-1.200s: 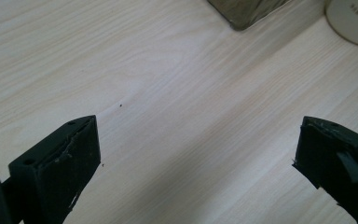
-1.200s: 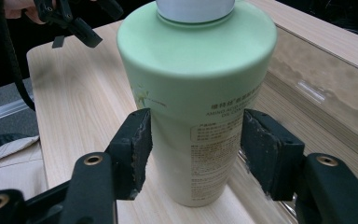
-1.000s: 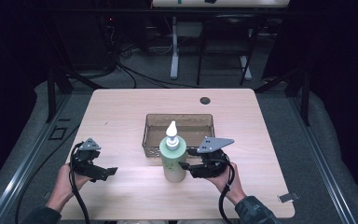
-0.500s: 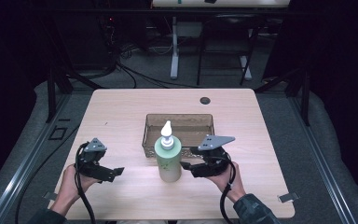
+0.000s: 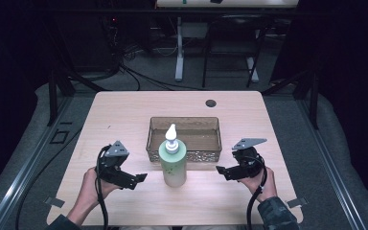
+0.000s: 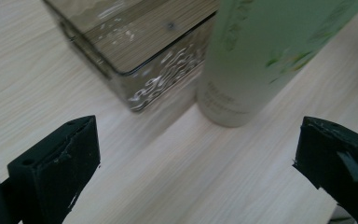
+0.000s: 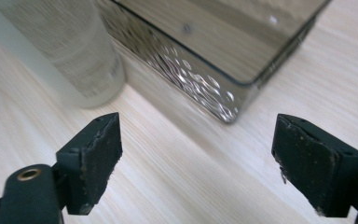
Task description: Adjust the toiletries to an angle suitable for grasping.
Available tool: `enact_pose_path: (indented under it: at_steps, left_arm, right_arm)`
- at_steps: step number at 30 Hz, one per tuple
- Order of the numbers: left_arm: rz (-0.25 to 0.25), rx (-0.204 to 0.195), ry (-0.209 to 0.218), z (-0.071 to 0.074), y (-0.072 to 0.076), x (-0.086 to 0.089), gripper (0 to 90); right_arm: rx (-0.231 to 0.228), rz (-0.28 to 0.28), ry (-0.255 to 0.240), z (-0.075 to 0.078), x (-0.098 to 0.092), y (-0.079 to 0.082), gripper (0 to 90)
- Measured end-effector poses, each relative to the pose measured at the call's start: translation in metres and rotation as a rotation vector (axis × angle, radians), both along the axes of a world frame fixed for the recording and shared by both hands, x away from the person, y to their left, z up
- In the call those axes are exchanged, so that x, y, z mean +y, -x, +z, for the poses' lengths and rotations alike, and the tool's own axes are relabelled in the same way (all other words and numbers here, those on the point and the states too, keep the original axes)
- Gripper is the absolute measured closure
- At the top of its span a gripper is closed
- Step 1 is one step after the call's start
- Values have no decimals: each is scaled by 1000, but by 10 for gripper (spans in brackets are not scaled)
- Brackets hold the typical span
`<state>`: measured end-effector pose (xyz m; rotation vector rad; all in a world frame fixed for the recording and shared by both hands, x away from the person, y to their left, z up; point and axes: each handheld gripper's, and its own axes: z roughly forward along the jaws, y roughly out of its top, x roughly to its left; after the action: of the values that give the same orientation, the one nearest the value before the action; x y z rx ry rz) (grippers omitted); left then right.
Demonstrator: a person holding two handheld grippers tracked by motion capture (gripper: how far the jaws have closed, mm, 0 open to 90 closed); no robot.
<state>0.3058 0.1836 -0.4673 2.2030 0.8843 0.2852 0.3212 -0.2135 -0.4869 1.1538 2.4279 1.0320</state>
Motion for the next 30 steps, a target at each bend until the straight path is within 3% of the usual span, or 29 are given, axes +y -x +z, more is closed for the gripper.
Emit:
enact_pose_path:
  at_steps: [3,10,12,18,30]
  left_arm:
    - [-17,-6,26,6,2,-16,0]
    - [-27,-47,69,19,1,-45,0]
    - [-39,-50,63,21,0,-52,0]
    - [-46,-54,69,18,-5,-69,0]
    - [-7,-117,68,12,-14,-90,0]
  right_arm:
    - [24,-30,65,-11,-5,-6,148]
    - [22,-86,67,-10,-17,-12,149]
    - [28,-98,65,-10,-21,-14,149]
    - [42,-130,53,-11,-29,-18,149]
    - [26,-135,45,-9,-31,-18,152]
